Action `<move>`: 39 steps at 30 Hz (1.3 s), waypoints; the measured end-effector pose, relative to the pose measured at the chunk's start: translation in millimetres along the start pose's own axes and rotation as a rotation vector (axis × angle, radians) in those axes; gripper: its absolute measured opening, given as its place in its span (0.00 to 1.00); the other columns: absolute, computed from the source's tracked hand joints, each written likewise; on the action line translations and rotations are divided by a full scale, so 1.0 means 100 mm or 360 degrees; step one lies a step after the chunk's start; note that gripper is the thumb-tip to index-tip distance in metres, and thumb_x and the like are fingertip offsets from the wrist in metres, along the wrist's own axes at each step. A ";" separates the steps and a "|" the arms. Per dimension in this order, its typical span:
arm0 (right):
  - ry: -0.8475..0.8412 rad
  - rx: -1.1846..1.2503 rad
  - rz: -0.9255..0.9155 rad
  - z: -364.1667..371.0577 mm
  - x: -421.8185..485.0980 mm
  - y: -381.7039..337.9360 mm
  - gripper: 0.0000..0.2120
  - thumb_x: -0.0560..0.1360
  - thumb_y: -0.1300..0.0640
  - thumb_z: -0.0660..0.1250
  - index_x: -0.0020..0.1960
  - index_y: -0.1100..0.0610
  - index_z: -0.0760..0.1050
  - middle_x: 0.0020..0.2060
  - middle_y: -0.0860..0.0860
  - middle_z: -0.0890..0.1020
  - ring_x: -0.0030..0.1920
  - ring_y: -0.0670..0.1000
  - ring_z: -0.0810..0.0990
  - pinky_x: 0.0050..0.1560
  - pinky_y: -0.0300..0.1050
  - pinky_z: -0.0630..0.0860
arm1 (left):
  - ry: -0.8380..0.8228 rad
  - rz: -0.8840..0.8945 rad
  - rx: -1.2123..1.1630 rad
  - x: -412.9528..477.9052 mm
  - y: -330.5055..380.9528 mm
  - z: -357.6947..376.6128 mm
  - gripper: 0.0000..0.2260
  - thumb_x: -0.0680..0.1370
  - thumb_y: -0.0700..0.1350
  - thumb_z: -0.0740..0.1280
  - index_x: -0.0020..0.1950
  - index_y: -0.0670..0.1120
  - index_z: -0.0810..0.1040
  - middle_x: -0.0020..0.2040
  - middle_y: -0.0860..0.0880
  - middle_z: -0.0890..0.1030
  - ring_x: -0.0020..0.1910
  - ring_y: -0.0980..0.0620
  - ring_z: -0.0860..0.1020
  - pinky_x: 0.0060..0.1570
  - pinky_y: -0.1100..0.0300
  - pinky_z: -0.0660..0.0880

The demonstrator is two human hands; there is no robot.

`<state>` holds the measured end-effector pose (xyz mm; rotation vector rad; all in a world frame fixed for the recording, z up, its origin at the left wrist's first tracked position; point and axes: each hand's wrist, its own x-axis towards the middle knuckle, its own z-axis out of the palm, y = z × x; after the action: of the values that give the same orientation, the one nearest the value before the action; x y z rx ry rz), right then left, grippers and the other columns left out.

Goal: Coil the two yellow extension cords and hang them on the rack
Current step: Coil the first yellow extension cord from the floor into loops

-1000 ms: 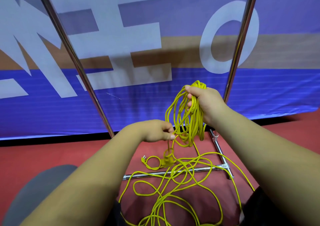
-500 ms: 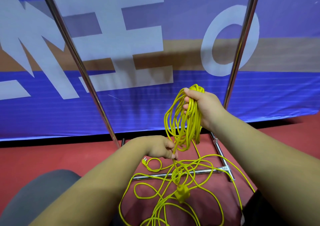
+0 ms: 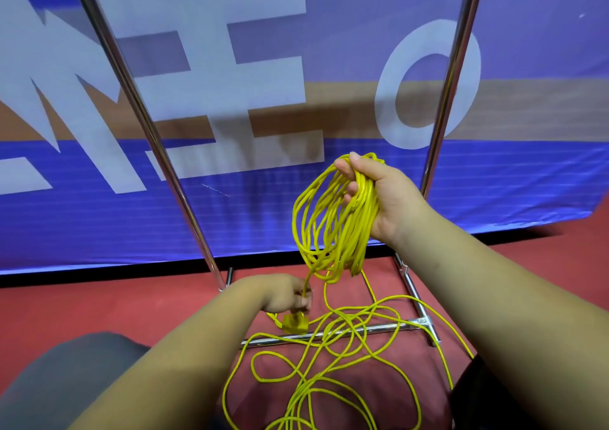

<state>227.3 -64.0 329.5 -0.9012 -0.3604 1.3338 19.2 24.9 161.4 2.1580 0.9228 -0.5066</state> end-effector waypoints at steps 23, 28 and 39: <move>-0.0025 -0.0966 -0.0242 -0.19 0.01 0.25 0.05 0.78 0.63 0.73 0.45 0.63 0.78 0.30 0.63 0.77 0.26 0.57 0.75 0.33 0.48 0.77 | 0.0626 0.0449 -0.1253 -1.07 1.04 -1.28 0.21 0.80 0.26 0.62 0.69 0.42 0.78 0.55 0.44 0.84 0.42 0.47 0.81 0.49 0.51 0.83; -0.0055 -0.1093 -0.0177 -0.21 0.03 0.29 0.09 0.74 0.62 0.74 0.45 0.67 0.76 0.30 0.64 0.76 0.26 0.58 0.73 0.31 0.49 0.76 | 0.0867 0.0439 -0.1616 -1.03 0.91 -1.30 0.18 0.81 0.27 0.60 0.64 0.42 0.80 0.57 0.46 0.87 0.41 0.51 0.83 0.49 0.49 0.85; -0.0434 -0.0886 0.0391 -0.22 0.04 0.44 0.22 0.76 0.40 0.75 0.55 0.58 0.80 0.35 0.61 0.74 0.28 0.54 0.73 0.34 0.46 0.75 | 0.1046 0.0132 -0.2851 -0.83 0.66 -1.45 0.13 0.82 0.26 0.58 0.66 0.29 0.74 0.59 0.35 0.80 0.49 0.41 0.84 0.41 0.51 0.85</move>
<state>213.4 -68.7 282.4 -1.2535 -0.8853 1.6224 23.3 63.7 337.3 0.5992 0.9362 0.8914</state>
